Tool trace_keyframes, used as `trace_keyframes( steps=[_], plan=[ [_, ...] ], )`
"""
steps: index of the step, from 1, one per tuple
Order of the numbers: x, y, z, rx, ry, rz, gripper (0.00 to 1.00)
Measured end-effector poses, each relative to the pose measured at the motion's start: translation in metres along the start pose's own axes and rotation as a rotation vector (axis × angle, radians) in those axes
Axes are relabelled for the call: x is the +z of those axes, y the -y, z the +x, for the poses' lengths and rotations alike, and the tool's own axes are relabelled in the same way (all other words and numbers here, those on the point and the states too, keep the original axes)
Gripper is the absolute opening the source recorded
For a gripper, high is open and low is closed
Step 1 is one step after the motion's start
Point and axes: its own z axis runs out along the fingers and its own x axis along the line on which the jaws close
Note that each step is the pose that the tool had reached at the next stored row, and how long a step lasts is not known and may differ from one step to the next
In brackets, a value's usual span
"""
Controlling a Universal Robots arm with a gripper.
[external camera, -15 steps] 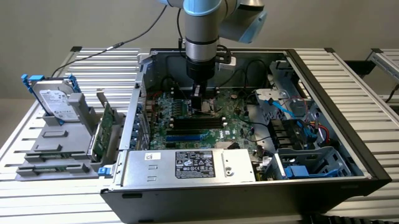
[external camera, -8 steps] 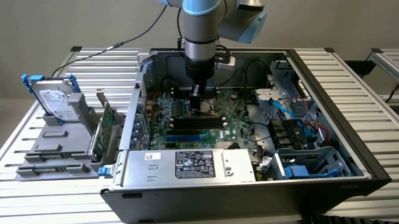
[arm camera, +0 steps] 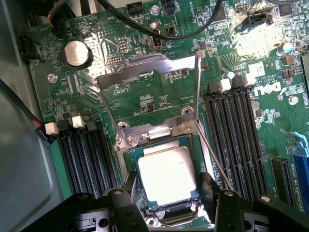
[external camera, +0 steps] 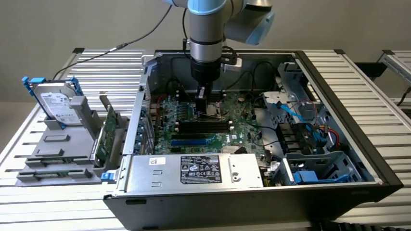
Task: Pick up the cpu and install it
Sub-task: 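Place the cpu into insertion slot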
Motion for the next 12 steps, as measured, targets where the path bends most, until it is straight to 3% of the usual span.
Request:
trace_keyframes(
  steps=[12],
  plan=[
    [-0.0006, -0.0013, 0.0027, -0.008, 0.01, -0.003, 0.63]
  ],
)
